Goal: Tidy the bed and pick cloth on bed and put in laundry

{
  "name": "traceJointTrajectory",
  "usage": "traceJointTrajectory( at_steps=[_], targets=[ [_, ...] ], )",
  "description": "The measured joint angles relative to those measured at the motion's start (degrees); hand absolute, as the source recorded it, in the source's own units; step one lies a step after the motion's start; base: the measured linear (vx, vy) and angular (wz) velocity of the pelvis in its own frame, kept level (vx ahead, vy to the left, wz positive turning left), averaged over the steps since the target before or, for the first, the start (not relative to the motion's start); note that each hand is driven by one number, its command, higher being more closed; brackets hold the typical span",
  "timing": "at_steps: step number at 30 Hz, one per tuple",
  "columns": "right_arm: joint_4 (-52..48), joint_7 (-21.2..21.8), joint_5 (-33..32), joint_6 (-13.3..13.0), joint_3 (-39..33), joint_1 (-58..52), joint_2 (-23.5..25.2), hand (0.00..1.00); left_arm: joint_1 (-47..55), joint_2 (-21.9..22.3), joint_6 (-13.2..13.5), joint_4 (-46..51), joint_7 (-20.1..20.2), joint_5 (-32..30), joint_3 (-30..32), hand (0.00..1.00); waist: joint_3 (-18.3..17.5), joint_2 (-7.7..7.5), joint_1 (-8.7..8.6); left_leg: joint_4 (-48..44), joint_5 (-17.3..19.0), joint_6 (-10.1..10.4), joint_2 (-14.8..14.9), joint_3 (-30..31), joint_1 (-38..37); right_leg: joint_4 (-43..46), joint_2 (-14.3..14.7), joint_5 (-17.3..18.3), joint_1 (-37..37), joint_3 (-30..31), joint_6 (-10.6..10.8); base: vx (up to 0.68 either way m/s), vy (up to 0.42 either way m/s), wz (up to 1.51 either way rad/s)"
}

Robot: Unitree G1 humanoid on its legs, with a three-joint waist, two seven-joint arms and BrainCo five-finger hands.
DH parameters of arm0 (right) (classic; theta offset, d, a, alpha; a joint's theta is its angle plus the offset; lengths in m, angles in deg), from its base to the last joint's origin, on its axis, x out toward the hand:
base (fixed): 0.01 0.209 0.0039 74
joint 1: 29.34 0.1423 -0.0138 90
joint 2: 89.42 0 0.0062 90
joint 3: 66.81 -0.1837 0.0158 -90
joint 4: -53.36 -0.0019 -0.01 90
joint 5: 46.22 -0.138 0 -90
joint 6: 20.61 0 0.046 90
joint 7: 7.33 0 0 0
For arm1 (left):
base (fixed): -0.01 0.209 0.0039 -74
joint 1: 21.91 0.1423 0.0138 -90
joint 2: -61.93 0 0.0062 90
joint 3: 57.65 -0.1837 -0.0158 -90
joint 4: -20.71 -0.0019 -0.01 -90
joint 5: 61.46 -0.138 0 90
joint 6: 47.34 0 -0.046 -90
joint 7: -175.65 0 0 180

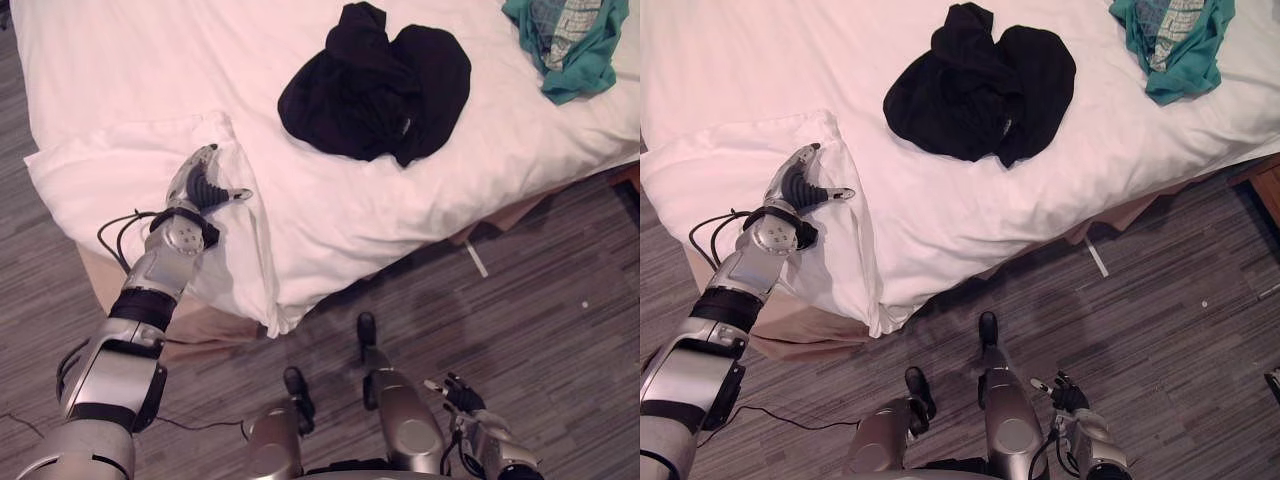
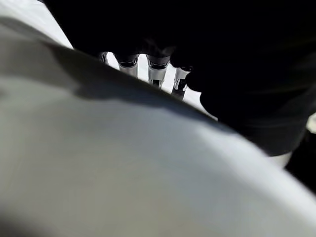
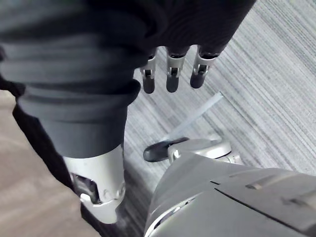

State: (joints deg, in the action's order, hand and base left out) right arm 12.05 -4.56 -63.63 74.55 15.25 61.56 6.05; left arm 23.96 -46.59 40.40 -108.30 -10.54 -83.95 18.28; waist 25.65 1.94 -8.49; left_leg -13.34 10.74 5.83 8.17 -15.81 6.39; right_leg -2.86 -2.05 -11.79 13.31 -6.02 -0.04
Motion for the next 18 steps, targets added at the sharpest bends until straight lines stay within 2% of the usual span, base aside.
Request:
traceJointTrajectory(
  at_steps=[2, 4, 5, 7, 9, 12, 14, 15, 18],
  targets=[
    [-0.29, -0.44, -0.65, -0.24, 0.01, -0.03, -0.2, 0.0, -0.41, -1.17, -0.03, -0.14, 2.07, -2.76, -1.59, 1.0, 0.05, 0.09, 0.01, -0.81, 0.43, -0.46, 0.18, -0.3, -0.3, 1.76, -0.08, 0.9, 0.09, 0.08, -0.1, -0.03, 0.057, -0.01],
    [-1.04, -0.9, -1.81, -0.66, 0.03, -0.03, -0.48, 0.0, -0.1, -1.59, 0.04, -0.69, 3.2, -2.93, -1.79, 1.0, 0.07, 0.13, 0.06, -1.08, 0.9, -0.57, 0.28, -0.65, -0.96, 3.38, -0.23, 1.73, 0.02, 0.17, 0.16, -0.04, 0.072, -0.04],
    [-1.91, -1.52, -2.36, -1.95, 0.02, -0.07, -0.86, 0.0, 1.02, -1.75, 0.26, -1.1, 3.37, -2.78, -1.32, 1.0, 0.07, 0.13, 0.14, -1.2, 1.1, -0.78, 0.13, -1.12, -1.55, 3.78, -0.41, 1.86, -0.27, 0.57, 0.2, -0.04, 0.059, -0.11],
    [-2.74, -1.55, -2.44, -2.86, -0.18, -0.07, -1.43, 0.0, 2.28, -1.83, 0.34, -1.13, 3.32, -2.43, -0.64, 1.0, 0.07, 0.15, 0.25, -0.97, 1.12, -0.84, -0.05, -1.7, -2.19, 3.78, -0.65, 1.86, -0.56, 0.79, 0.23, -0.03, 0.049, -0.11],
    [-3.58, -2.9, -2.29, -5.06, -0.8, -0.2, -2.45, 0.0, 6.32, -1.78, 0.56, -0.84, 2.41, -0.21, 1.22, 1.0, 0.01, 0.29, -0.04, -0.48, 1.11, -0.84, -0.19, -1.88, -4.14, 3.71, -0.79, 1.98, -2.3, 0.8, 0.4, -0.01, 0.051, -0.04],
    [-8.68, -4.52, -2.12, -6.5, -3.94, -1.54, -3.8, 0.0, 15.13, -1.8, 0.97, 2.44, 2.23, 4.51, 6.24, 1.0, -0.35, 0.77, 0.02, 0.79, 1.06, -0.76, -0.23, -1.65, -6.65, 2.06, -0.77, 1.92, -5.33, 0.14, 0.57, 0.01, 0.031, 0.07],
    [-12.1, -5.85, -1.5, -6.74, -6.38, -2.77, -4.59, 0.0, 21.66, -1.64, 1.25, 3.61, 2.17, 6.69, 9.79, 1.0, -2.14, 1.26, 0.33, 1.58, 0.9, -0.51, -0.21, -1.27, -7.22, 0.48, -0.66, 1.58, -6.55, -0.48, 0.63, 0.04, 0.022, 0.15],
    [-14.09, -6.7, -0.33, -7.04, -8.71, -3.88, -5.35, 0.0, 26.54, -1.06, 1.3, 3.65, 2.05, 7.8, 12.86, 0.0, -4.38, 1.72, 1.09, 2.52, 0.72, -0.25, -0.18, -1.01, -7.84, -0.73, -0.46, 1.43, -7.46, -0.91, 0.63, 0.11, 0.027, 0.14],
    [-17.58, -8.13, 1.89, -8.06, -12.98, -5.74, -8.17, 0.0, 37.14, 1.61, 1.18, 2.95, -0.62, 9.64, 20.41, 0.0, -8.7, 2.41, 3.46, 5.04, 0.47, 0.13, -0.03, -0.06, -11.35, -2.79, 0.14, 1.63, -11.29, -1.94, 0.87, 0.12, 0.04, 0.18]
  ],
)
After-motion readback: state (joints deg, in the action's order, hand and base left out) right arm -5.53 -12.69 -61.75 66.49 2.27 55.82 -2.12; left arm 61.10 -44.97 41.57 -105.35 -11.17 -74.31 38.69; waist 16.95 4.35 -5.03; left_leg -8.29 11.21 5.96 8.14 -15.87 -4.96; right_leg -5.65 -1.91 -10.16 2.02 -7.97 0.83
